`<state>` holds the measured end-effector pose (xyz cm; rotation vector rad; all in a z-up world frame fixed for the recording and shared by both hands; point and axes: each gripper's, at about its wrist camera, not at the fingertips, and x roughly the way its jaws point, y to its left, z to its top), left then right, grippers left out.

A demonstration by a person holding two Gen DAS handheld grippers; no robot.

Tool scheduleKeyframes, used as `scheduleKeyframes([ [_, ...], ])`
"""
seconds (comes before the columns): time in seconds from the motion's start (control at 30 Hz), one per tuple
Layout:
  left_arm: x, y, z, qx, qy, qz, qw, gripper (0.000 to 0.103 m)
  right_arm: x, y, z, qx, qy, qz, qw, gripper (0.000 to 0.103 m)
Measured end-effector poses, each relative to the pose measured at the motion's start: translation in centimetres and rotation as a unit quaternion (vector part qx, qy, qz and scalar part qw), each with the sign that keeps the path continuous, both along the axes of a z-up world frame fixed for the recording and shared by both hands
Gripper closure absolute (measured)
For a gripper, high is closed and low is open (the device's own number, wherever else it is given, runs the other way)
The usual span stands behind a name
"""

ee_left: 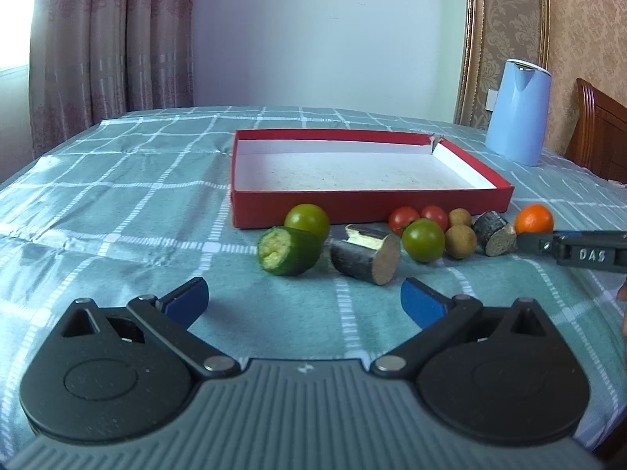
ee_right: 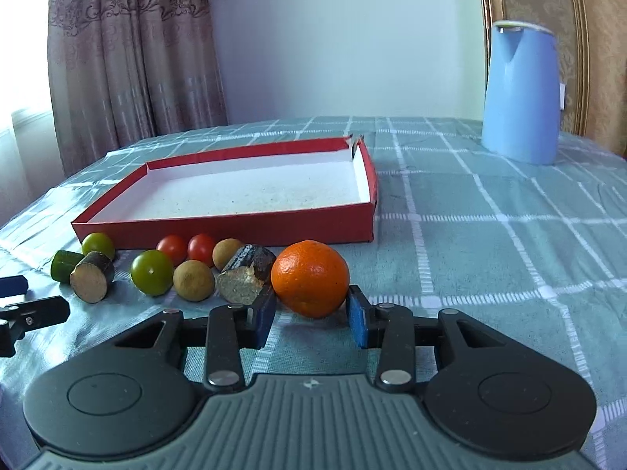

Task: Organize fruits
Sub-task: 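Grasp the orange with the right gripper while the left gripper grasps the cucumber piece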

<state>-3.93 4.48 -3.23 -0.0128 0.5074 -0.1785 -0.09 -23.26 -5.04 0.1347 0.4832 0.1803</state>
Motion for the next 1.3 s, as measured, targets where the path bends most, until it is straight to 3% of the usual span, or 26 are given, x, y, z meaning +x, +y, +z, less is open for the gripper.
scheduleKeyframes([
  [0.23,1.1,0.5,0.9,-0.005,0.002,0.005,1.0000,0.000,-0.1,-0.8,0.1,0.023,-0.007,-0.007,1.000,0.065],
  [0.47,2.3,0.6,1.0,0.071,-0.007,0.011,0.9974,0.000,-0.2,-0.7,0.1,0.018,-0.008,0.001,1.000,0.065],
  [0.77,5.5,-0.1,0.3,0.094,0.028,-0.043,0.9943,0.002,0.0,-0.9,0.0,0.024,-0.002,-0.001,1.000,0.065],
  [0.87,5.3,-0.3,0.2,0.093,0.022,-0.056,0.9938,0.013,0.0,-0.8,0.0,0.022,-0.002,0.001,1.000,0.065],
  [1.03,5.0,-0.7,-0.1,0.090,0.016,-0.089,0.9918,0.051,0.0,-0.8,0.0,0.022,0.000,-0.001,1.000,0.065],
  [1.2,5.0,-1.1,-0.1,0.101,0.011,-0.071,0.9923,0.067,0.1,-0.7,0.0,0.021,0.000,-0.003,1.000,0.065],
  [1.3,4.9,-0.5,0.0,0.081,0.009,-0.063,0.9947,0.068,0.1,-0.6,-0.1,0.018,-0.001,-0.002,1.000,0.065],
])
